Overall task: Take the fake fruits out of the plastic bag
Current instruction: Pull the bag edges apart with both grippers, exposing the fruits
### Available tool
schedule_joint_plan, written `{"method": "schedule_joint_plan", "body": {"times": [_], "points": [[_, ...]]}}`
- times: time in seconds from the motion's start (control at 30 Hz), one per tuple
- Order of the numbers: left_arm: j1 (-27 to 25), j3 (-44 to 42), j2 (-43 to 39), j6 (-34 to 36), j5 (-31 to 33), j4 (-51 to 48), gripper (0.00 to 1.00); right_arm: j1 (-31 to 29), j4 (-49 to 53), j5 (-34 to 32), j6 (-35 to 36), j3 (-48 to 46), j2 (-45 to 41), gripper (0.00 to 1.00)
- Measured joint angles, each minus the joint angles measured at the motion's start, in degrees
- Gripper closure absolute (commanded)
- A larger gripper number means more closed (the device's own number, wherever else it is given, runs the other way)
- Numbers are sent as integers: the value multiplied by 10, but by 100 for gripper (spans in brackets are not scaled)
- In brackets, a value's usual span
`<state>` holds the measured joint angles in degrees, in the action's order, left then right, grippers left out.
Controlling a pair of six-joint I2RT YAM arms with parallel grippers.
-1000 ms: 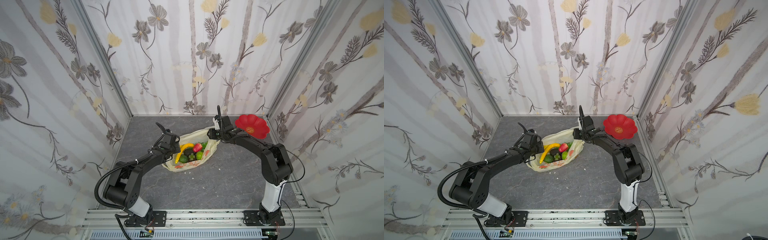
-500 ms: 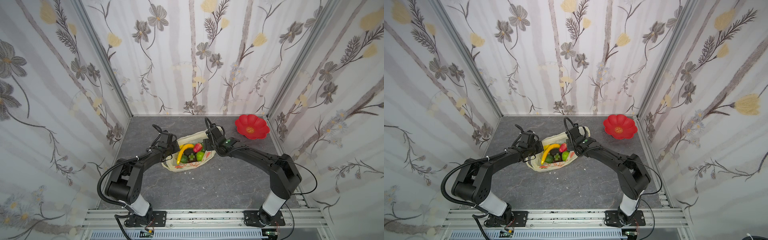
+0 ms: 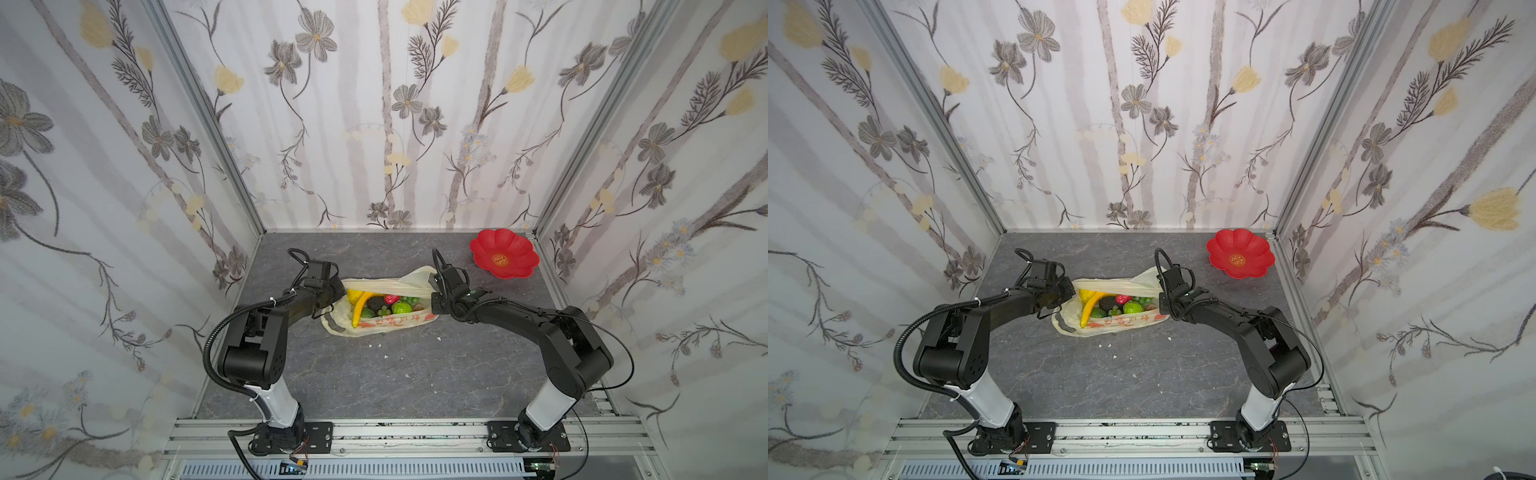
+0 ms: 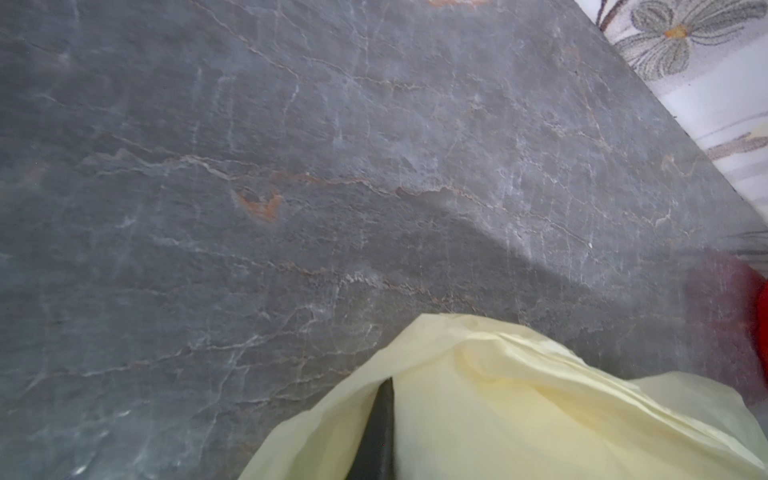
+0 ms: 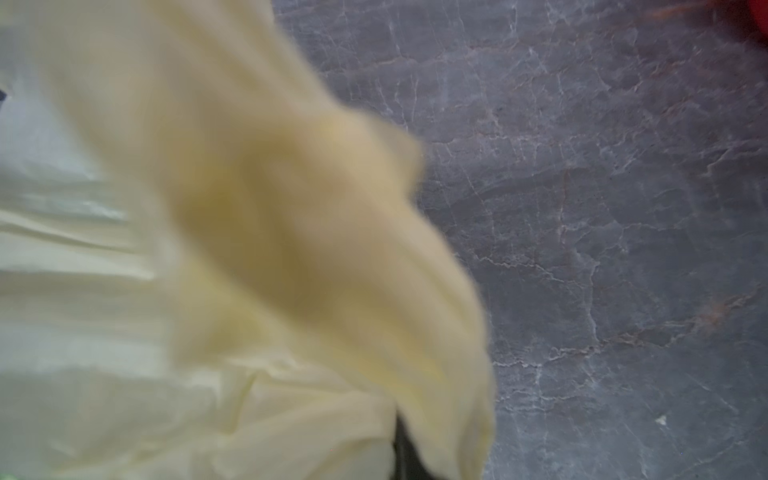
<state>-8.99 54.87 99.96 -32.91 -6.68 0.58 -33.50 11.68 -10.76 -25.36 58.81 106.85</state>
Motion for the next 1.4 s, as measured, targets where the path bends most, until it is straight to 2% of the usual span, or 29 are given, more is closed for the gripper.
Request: {"method": "schedule_joint_plan", "body": {"times": [0.23,0.3,0.37,0.47,0.57,0.77,0.9,1.03,1.13,1.3,1.4], "points": [[5,60,42,-3,0,-2,99,1,-38,52,10,-8,0,100],[3,72,45,-2,-7,-3,85,0,-46,67,11,-8,0,100],[-2,83,46,4,-12,-5,63,-1,-49,85,13,-8,0,100],[-19,83,30,15,-11,-19,40,-8,-59,110,12,-8,0,100],[-30,56,-19,27,5,-22,28,-20,-70,133,10,-8,-3,100],[-31,-44,-164,11,63,-27,18,-25,-75,151,7,-16,-25,100],[-32,-106,-235,-5,84,-25,21,-26,-75,151,3,-17,-28,99],[-26,-139,-237,-23,79,-21,28,-32,-75,151,3,-17,-29,98],[-24,-178,-230,-47,62,9,38,-37,-75,148,-2,-17,-30,94],[-21,-213,-208,-75,23,60,51,-39,-67,130,-7,-19,-38,80],[-21,-218,-194,-83,5,92,68,-44,-45,107,-4,-10,-45,65]]}}
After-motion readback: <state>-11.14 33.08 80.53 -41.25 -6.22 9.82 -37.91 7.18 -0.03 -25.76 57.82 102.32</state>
